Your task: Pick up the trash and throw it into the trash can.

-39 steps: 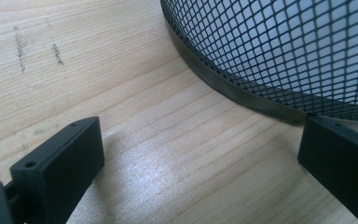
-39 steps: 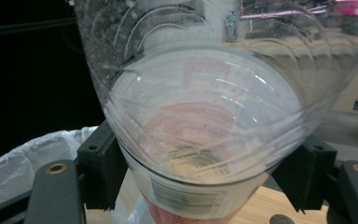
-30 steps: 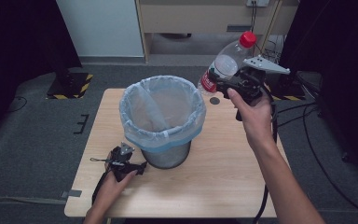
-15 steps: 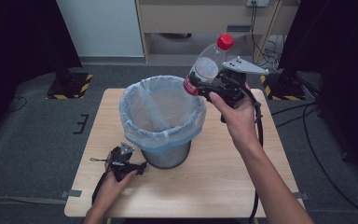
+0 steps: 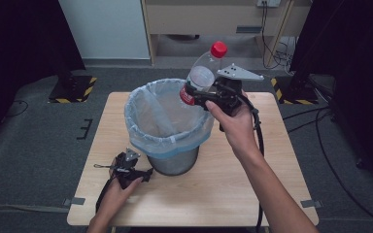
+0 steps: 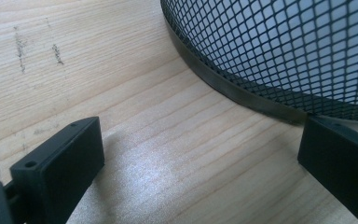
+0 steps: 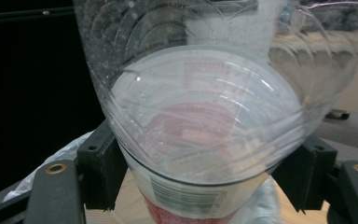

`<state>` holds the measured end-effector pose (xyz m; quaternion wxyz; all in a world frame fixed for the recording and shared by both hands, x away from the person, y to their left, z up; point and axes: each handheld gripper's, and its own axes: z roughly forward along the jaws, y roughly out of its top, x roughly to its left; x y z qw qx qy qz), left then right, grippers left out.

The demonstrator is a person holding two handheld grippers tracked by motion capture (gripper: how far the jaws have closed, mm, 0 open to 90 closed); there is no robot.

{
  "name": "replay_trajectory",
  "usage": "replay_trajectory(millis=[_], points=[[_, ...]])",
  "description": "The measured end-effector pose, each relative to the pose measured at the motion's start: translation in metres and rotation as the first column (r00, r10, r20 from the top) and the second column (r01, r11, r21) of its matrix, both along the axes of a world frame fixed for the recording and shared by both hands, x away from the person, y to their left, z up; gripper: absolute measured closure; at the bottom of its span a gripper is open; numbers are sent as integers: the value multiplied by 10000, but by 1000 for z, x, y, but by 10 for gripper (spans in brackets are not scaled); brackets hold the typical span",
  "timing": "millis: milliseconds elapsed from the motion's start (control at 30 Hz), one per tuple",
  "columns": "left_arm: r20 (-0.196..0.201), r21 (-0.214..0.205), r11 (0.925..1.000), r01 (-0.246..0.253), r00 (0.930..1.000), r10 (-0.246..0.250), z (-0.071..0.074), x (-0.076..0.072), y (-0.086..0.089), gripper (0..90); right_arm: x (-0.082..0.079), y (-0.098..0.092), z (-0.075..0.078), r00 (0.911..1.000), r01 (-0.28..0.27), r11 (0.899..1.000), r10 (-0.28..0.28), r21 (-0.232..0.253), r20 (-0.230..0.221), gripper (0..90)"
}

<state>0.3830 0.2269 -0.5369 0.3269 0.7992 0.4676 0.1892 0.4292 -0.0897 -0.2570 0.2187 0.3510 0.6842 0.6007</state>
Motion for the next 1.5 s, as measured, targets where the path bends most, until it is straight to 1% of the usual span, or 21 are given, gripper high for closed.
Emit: replay_trajectory(millis=[200, 400, 433, 467, 500, 600, 633, 667, 900, 933, 967, 1033, 1067, 1100, 1167, 1200, 1267, 1333, 1367, 1400, 1500], points=[[1, -1, 10000, 0, 10000, 0, 0, 0, 0, 0, 1, 10, -10, 9996, -199, 9997, 196, -155, -196, 268], [0, 1, 10000, 1, 10000, -1, 0, 0, 0, 0, 4, 14, -22, 9988, -311, 9983, 291, -494, -403, 267], [2, -2, 10000, -2, 10000, 2, 0, 0, 0, 0, 6, 15, -27, 9977, -376, 9974, 340, -617, -584, 263], [1, 1, 10000, 0, 10000, 0, 0, 0, 0, 0, 6, 15, -27, 9977, -376, 9974, 340, -617, -584, 263], [1, 0, 10000, -2, 10000, 2, 0, 0, 0, 0, 7, 15, -29, 9969, -434, 9968, 388, -668, -687, 251], [4, -1, 10000, -4, 10000, 4, 0, 0, 0, 0, 9, 13, -33, 9946, -483, 9967, 420, -653, -953, 120], [3, -1, 10000, -1, 10000, 1, 0, 0, 0, 0, 8, 9, -33, 9955, -365, 9976, 311, -594, -900, 85], [2, 2, 10000, 0, 10000, 0, 0, 0, 0, 0, 8, 9, -33, 9955, -365, 9976, 311, -594, -900, 85], [-4, -1, 10000, 6, 10000, -6, 0, 0, 0, 0, 9, -25, -30, 9972, 447, 9990, -445, 24, -593, 47], [-15, 12, 10000, 20, 10000, -20, 0, 0, 0, 0, 10, -32, -31, 9967, 623, 9980, -617, 83, -529, 50], [-17, 18, 10000, 28, 10000, -28, 0, -1, 0, 0, 11, -46, -33, 9950, 868, 9957, -850, 331, -527, 52], [-22, 22, 10000, 31, 10000, -31, 0, -1, 0, 0, 12, -53, -34, 9936, 993, 9941, -967, 437, -585, 51], [-21, 18, 10000, 29, 10000, -29, 0, -1, 0, 0, 14, -66, -37, 9913, 1197, 9913, -1163, 548, -616, 53], [-21, 18, 10000, 29, 10000, -29, 0, -1, 0, 0, 14, -66, -37, 9913, 1197, 9913, -1163, 548, -616, 53], [-21, 21, 10000, 28, 10000, -28, 0, -1, 0, 0, 16, -83, -43, 9862, 1553, 9863, -1515, 562, -666, 54], [-19, 20, 10000, 26, 10000, -26, 0, -1, 0, 0, 16, -83, -43, 9862, 1553, 9863, -1515, 562, -666, 54], [-23, 21, 10000, 28, 10000, -28, 0, -1, 0, 0, 19, -93, -48, 9811, 1830, 9823, -1798, 411, -715, 54], [-23, 21, 10000, 29, 10000, -29, 0, -1, 0, 0, 21, -101, -54, 9758, 2069, 9779, -2041, 297, -782, 55], [-20, 19, 10000, 23, 10000, -23, 0, -1, 0, 0, 24, -108, -62, 9703, 2276, 9735, -2247, 240, -891, 57], [-20, 19, 10000, 23, 10000, -23, 0, -1, 0, 0, 24, -108, -62, 9703, 2276, 9735, -2247, 240, -891, 57], [-21, 20, 10000, 26, 10000, -26, 0, -1, 0, 0, 27, -116, -74, 9629, 2518, 9677, -2497, 82, -1027, 60]])
